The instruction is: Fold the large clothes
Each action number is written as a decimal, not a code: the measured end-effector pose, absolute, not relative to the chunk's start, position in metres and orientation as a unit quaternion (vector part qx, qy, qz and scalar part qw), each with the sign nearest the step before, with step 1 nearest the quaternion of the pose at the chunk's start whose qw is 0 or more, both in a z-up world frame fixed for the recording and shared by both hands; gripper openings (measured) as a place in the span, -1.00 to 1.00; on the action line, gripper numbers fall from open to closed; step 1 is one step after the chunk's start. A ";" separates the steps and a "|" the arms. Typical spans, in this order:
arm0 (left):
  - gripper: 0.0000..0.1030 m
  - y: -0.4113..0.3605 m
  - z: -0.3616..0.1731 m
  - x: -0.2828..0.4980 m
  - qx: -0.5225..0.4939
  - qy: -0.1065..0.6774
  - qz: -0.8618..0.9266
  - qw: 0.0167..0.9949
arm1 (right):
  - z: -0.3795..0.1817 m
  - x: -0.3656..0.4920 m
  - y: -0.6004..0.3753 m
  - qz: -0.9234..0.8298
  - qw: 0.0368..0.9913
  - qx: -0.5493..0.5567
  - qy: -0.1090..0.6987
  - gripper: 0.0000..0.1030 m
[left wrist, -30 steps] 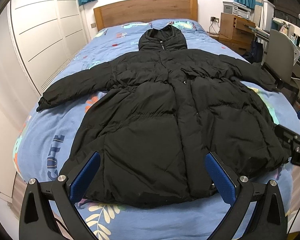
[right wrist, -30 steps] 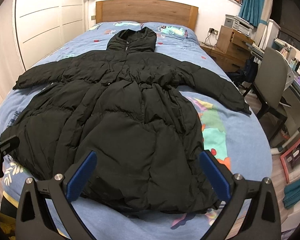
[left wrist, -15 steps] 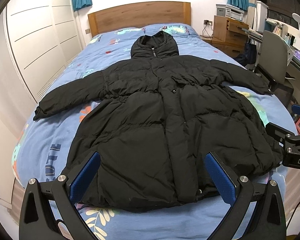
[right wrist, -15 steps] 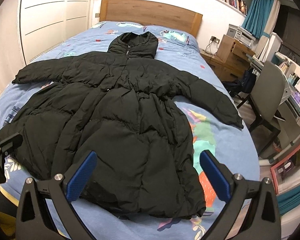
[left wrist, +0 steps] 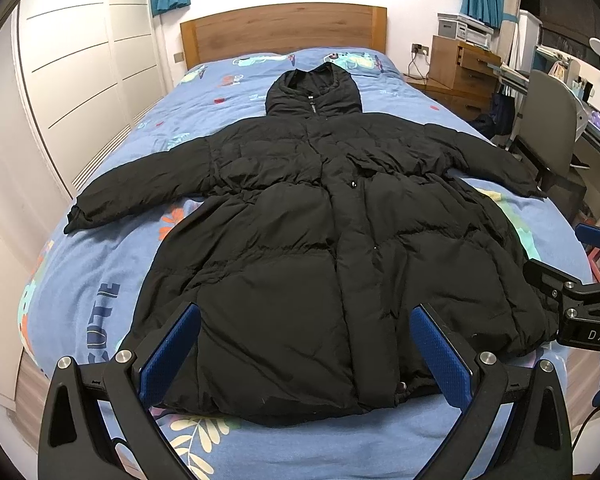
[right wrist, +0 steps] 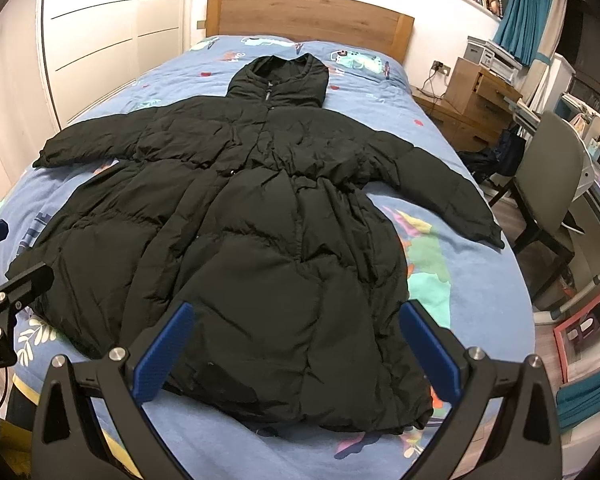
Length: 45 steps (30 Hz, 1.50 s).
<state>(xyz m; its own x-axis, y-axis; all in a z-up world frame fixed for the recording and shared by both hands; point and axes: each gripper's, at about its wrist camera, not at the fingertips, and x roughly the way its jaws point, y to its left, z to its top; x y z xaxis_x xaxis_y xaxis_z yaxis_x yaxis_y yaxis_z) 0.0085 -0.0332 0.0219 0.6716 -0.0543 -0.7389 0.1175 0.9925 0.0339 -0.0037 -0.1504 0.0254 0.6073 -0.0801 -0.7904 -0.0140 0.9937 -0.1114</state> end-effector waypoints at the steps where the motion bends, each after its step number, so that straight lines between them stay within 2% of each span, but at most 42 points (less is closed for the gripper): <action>1: 0.99 -0.033 0.022 0.009 0.039 0.402 -0.047 0.914 | 0.025 -0.003 -0.150 -0.019 0.895 -0.053 0.443 1.00; 45: 0.99 -0.004 0.033 0.016 0.053 0.395 -0.020 0.917 | 0.012 0.026 -0.160 -0.030 0.886 -0.047 0.461 1.00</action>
<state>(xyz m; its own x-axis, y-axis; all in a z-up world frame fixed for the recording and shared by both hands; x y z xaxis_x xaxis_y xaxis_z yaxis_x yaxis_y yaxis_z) 0.0162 -0.0045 0.0332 0.6877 0.0050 -0.7260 0.0795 0.9934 0.0821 0.0263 -0.1604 0.0116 0.5730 -0.0964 -0.8138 0.0094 0.9938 -0.1111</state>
